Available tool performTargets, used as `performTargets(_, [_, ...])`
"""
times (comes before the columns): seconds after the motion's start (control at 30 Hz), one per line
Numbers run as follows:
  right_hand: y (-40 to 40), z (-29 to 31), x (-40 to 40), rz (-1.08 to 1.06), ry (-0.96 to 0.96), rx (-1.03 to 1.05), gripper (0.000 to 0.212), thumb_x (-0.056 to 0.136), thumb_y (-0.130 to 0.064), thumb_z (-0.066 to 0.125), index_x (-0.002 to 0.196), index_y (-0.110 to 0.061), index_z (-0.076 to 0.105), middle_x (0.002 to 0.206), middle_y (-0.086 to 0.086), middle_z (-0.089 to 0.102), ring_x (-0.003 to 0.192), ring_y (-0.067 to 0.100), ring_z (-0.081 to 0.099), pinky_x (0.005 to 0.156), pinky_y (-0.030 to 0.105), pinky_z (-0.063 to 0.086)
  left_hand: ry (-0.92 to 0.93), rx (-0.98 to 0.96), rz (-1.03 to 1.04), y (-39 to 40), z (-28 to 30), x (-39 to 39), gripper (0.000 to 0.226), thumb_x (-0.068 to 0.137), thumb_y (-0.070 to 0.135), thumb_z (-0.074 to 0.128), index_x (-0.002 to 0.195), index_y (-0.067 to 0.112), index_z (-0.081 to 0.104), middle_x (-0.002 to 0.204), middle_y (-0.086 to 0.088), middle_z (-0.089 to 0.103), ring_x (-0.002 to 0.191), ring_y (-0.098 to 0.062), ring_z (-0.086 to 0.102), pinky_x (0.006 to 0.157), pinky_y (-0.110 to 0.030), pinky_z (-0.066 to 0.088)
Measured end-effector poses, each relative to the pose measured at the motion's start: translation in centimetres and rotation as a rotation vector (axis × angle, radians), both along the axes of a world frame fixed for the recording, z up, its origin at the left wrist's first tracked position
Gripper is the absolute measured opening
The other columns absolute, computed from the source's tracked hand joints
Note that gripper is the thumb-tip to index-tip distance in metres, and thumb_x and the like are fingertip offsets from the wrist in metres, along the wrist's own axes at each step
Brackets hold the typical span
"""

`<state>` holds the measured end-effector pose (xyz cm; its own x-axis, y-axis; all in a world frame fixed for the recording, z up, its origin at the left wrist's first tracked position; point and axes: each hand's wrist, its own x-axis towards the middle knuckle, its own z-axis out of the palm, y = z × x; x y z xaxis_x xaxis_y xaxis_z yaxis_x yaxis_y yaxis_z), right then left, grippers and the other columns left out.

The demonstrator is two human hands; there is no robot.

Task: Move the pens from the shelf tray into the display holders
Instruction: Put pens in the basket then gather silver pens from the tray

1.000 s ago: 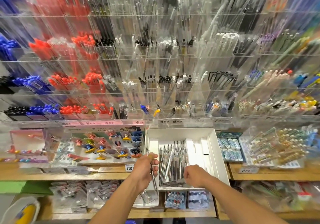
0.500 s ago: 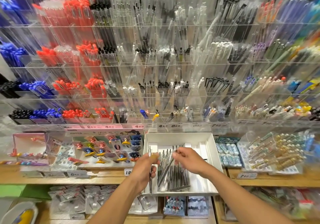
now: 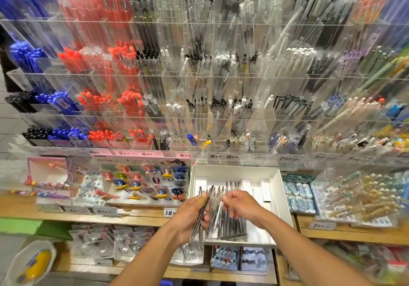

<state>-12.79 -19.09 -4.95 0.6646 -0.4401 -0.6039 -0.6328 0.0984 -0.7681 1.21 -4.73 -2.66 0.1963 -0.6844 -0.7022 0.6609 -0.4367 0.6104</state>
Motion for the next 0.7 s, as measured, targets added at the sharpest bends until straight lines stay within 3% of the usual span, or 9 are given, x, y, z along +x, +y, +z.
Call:
performTargets(0.13, [0.4,-3.5,-1.4,0.569,0.408,-0.307,0.030,0.096,-0.026,0.059,0.115,-0.005,0.064,0.121,0.009,0.066,0.104,0.023,0.066,0.089,0.031,0.054,0.057,0.032,0.073,0.4,-0.3,0.5,0.034,0.099,0.038,0.050,0.107,0.005,0.055,0.072,-0.001,0.063,0.052,-0.012,0.049,0.042,-0.024,0.043])
performTargets(0.2, [1.2,-4.6,-1.7,0.693,0.516,-0.349,0.033,0.092,-0.024,0.064,0.117,-0.003,0.066,0.123,0.011,0.065,0.110,0.026,0.063,0.097,0.036,0.052,0.045,0.051,0.074,0.6,-0.2,0.8,0.032,0.101,0.038,0.047,0.107,0.007,0.054,0.073,-0.002,0.064,0.051,-0.011,0.048,0.042,-0.023,0.042])
performTargets(0.3, [1.5,-4.8,-1.6,0.738,0.551,-0.375,0.029,0.089,-0.022,0.068,0.111,-0.003,0.069,0.119,0.009,0.068,0.105,0.024,0.065,0.093,0.034,0.053,0.029,0.066,0.089,0.8,0.0,0.8,0.029,0.102,0.037,0.047,0.105,0.009,0.052,0.073,-0.002,0.063,0.050,-0.011,0.046,0.042,-0.023,0.040])
performTargets(0.5, [0.5,-2.9,-1.6,0.840,0.578,-0.326,0.027,0.095,0.001,0.048,0.115,0.012,0.063,0.129,0.017,0.062,0.109,0.029,0.064,0.091,0.039,0.053,-0.030,0.098,0.135,0.8,0.2,0.7,0.025,0.100,0.037,0.053,0.095,0.013,0.051,0.059,0.004,0.046,0.044,-0.009,0.036,0.040,-0.022,0.032])
performTargets(0.6, [-0.6,-0.4,-1.8,0.735,0.579,-0.330,0.020,0.095,-0.008,0.049,0.105,0.000,0.065,0.099,0.010,0.067,0.075,0.019,0.060,0.067,0.028,0.049,-0.021,0.098,0.156,0.8,0.3,0.7,0.023,0.099,0.034,0.058,0.094,0.013,0.051,0.056,0.005,0.036,0.044,-0.009,0.031,0.039,-0.022,0.030])
performTargets(0.7, [-0.8,2.0,-2.3,0.438,0.342,-0.024,0.014,0.100,-0.011,0.049,0.087,-0.011,0.054,0.085,0.008,0.062,0.058,0.009,0.055,0.054,0.020,0.046,-0.019,0.095,0.173,0.7,0.4,0.6,0.021,0.096,0.031,0.062,0.099,0.012,0.054,0.057,0.005,0.035,0.046,-0.008,0.030,0.040,-0.022,0.031])
